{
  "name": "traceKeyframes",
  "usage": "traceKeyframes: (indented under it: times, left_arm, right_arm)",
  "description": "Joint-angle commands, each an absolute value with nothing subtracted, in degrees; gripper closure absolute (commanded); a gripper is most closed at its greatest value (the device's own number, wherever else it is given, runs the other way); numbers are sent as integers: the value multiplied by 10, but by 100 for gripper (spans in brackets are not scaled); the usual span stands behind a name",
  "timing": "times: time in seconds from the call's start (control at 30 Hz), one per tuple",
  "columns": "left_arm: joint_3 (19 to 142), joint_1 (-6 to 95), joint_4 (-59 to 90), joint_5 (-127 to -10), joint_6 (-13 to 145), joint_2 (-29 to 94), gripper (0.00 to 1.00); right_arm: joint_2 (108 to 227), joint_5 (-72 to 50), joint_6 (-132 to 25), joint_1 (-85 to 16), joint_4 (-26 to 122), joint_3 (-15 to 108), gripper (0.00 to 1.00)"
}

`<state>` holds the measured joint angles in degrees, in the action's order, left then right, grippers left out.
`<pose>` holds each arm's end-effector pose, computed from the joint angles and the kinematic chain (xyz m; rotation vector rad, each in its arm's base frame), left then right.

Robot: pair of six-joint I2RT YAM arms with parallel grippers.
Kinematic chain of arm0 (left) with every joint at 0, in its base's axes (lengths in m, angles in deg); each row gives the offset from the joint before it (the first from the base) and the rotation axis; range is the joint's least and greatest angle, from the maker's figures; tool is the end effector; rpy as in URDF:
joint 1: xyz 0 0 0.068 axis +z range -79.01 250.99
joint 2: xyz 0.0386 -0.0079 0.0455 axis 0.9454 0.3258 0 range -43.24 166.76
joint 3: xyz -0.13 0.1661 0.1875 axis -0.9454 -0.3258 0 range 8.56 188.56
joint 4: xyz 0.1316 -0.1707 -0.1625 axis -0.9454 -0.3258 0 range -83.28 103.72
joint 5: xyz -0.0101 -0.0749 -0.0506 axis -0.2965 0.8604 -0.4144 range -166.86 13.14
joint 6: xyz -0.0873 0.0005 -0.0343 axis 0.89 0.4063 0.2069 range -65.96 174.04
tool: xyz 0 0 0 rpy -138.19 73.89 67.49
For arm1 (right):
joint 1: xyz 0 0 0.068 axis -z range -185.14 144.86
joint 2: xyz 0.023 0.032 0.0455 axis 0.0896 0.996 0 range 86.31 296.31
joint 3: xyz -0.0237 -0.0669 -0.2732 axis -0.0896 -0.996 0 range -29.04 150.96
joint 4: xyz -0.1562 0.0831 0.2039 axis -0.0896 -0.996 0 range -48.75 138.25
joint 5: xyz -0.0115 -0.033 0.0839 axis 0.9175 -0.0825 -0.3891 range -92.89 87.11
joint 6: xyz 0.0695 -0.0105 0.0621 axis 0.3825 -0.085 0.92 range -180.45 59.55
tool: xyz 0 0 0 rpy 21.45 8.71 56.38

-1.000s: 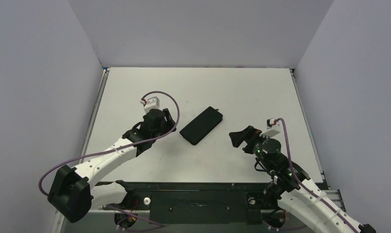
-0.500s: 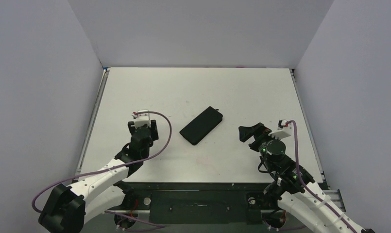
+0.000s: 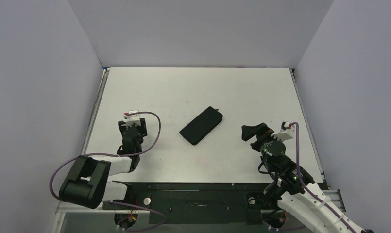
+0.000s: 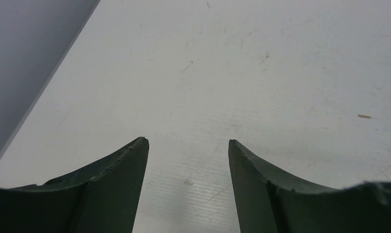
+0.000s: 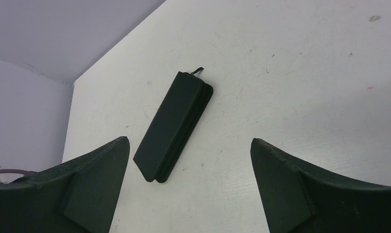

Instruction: Sort the hair-cutting tools

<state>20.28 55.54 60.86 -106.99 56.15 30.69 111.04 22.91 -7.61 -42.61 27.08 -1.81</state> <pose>0.2599 -0.0278 0.1415 -0.1569 1.7984 0.2635 0.1532 0.0711 0.2510 0.5610 1.8325 0.6568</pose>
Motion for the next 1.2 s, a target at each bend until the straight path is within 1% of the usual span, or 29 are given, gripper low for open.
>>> traceKeyframes:
  times: [0.0, 0.07, 0.17, 0.23, 0.3, 0.37, 0.4, 0.43, 0.5, 0.53, 0.57, 0.6, 0.63, 0.67, 0.73, 0.77, 0.83, 0.93, 1.03, 1.17]
  left_arm:
    - [198, 578, 795, -993, 518, 359, 41]
    - [197, 598, 797, -990, 556, 367, 41]
    - [184, 649, 863, -961, 587, 412, 41]
    - [206, 664, 799, -954, 610, 400, 41]
    - [219, 672, 790, -951, 613, 409, 41]
    - [223, 670, 773, -951, 614, 404, 41]
    - [224, 669, 775, -954, 613, 405, 40]
    - [224, 669, 779, -955, 611, 408, 40]
    - [224, 668, 776, -953, 610, 407, 40]
    - [225, 667, 776, -953, 609, 407, 40]
    - [225, 667, 777, -953, 609, 408, 40]
    - [226, 667, 776, -954, 609, 407, 40]
    - [226, 667, 776, -954, 609, 407, 40]
    - [225, 667, 777, -954, 609, 407, 40]
    - [225, 666, 776, -954, 608, 408, 40]
    - [225, 666, 776, -955, 607, 408, 40]
    - [227, 664, 775, -954, 606, 408, 40]
    - [227, 663, 774, -954, 605, 409, 40]
    - [227, 663, 775, -954, 605, 408, 40]
    - [227, 664, 774, -954, 605, 408, 40]
  right_arm:
    - [1103, 252, -71, -424, 292, -22, 9]
    - [1108, 258, -70, -423, 293, -24, 9]
    - [1129, 285, -57, -424, 287, -20, 9]
    - [1144, 327, -41, -425, 280, -16, 9]
    - [1150, 359, -35, -425, 287, -16, 9]
    - [1150, 396, -56, -426, 325, -23, 9]
    - [1152, 409, -71, -425, 370, -29, 9]
    - [1155, 438, -115, -424, 401, -33, 9]
    - [1176, 485, -219, -421, 546, -39, 9]
    - [1203, 501, -303, -417, 586, -37, 9]
    - [1221, 532, -342, -404, 657, -34, 9]
    - [1264, 543, -404, -395, 683, -21, 9]
    - [1286, 550, -426, -368, 711, -14, 9]
    - [1328, 549, -446, -352, 716, 2, 9]
    - [1373, 527, -450, -300, 714, 7, 9]
    - [1383, 505, -454, -270, 724, 0, 9]
    - [1404, 493, -464, -240, 754, -34, 9]
    - [1447, 472, -509, -217, 821, -100, 9]
    - [1501, 480, -527, -206, 912, -130, 9]
    - [1561, 446, -535, -190, 1018, -150, 9]
